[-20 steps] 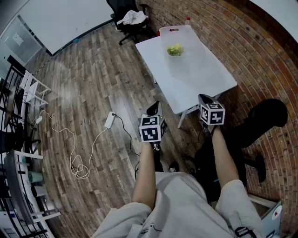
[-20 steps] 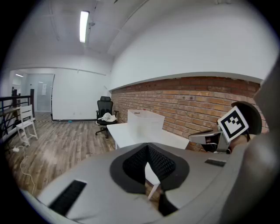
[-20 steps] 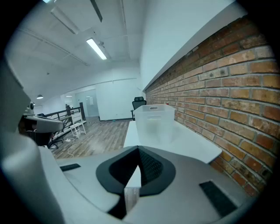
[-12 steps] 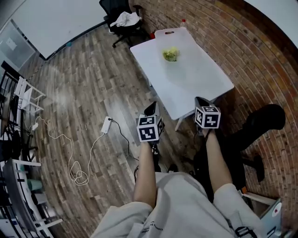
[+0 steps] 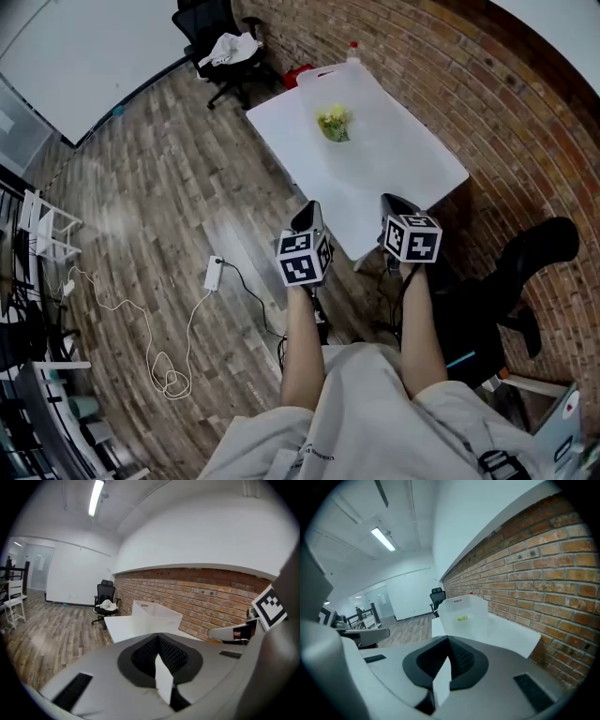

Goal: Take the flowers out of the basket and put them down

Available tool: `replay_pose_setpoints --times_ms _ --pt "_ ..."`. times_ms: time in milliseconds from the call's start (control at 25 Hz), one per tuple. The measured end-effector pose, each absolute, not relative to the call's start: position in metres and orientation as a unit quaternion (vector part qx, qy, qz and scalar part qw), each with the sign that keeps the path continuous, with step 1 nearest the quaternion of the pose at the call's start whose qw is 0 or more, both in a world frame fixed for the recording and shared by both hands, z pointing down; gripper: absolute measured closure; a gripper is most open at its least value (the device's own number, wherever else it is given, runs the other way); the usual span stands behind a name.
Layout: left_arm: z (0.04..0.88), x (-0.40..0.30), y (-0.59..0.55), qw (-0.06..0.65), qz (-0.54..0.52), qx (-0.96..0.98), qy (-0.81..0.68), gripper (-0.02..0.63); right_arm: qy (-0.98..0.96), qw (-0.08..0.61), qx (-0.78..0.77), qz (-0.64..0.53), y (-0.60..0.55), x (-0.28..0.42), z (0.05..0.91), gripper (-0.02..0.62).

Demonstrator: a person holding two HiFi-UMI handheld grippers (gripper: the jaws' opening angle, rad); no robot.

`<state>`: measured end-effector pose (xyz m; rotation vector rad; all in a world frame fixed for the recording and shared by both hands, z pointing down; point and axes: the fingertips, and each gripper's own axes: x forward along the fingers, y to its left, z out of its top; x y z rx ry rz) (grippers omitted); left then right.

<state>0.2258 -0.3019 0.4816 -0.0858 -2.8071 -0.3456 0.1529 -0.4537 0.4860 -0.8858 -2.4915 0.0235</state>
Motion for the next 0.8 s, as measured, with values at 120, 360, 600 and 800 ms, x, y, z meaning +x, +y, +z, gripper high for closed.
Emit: replay_pose_setpoints --times_ms 120,360,600,800 --pt "0.488 0.211 -0.294 0.175 -0.093 -0.019 -0.980 0.581 -0.914 0.241 -0.325 -0.005 -0.448 0.136 0.482 0.571" --pt "0.482 0.187 -0.265 0.185 -0.063 0.002 -0.981 0.581 -0.921 0.233 -0.312 -0.012 -0.434 0.111 0.472 0.571" --pt "0.480 0.158 -0.241 0.173 -0.064 0.016 -0.983 0.581 -0.921 0.244 -0.304 -0.015 -0.413 0.086 0.481 0.571" --pt "0.484 0.144 -0.217 0.179 -0.057 0.031 -0.982 0.581 -0.924 0.243 -0.295 -0.012 -0.395 0.066 0.478 0.571"
